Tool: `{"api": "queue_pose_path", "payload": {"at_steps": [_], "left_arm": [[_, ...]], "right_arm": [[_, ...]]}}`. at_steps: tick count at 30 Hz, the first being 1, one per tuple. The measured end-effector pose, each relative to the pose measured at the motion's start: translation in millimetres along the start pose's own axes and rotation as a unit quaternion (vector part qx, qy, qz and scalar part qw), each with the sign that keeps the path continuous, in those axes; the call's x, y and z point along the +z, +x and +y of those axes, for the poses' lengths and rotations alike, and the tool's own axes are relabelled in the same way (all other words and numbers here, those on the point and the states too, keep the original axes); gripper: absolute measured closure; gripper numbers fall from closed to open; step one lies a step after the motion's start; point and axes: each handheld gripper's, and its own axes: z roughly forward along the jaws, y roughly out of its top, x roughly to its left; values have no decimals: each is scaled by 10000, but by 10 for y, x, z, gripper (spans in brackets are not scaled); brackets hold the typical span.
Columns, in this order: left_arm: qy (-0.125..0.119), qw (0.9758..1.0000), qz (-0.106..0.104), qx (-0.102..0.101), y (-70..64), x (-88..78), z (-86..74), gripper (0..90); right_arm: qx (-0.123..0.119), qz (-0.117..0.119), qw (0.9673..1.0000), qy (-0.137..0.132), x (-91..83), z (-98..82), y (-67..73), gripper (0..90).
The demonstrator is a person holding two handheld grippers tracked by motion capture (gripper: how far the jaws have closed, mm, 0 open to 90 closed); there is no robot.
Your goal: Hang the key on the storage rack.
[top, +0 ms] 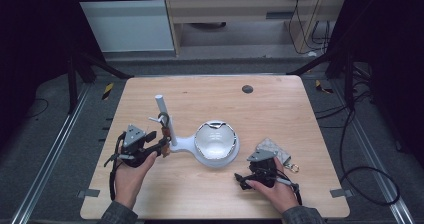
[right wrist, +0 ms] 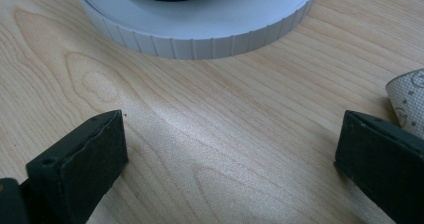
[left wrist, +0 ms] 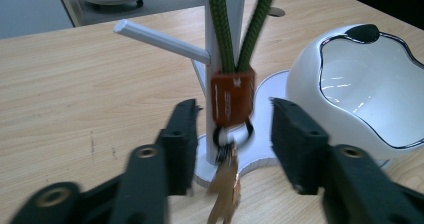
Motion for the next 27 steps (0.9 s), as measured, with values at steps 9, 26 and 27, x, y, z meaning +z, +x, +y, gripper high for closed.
{"api": "queue_pose_path", "payload": {"at_steps": [9,26,27], "left_arm": [[280,9995,44,165,102,148,-379,157],[1084,9935,304,136,485,267,-730,50],[1131,9929,344,117,489,279,-742,49]], "right_arm": [[42,-20,10000,11,-12,-6,8,5],[-45,-492,9987,-140,-711,116,-176,57],[7,-576,9983,-55,-828,113,-265,71]]}}
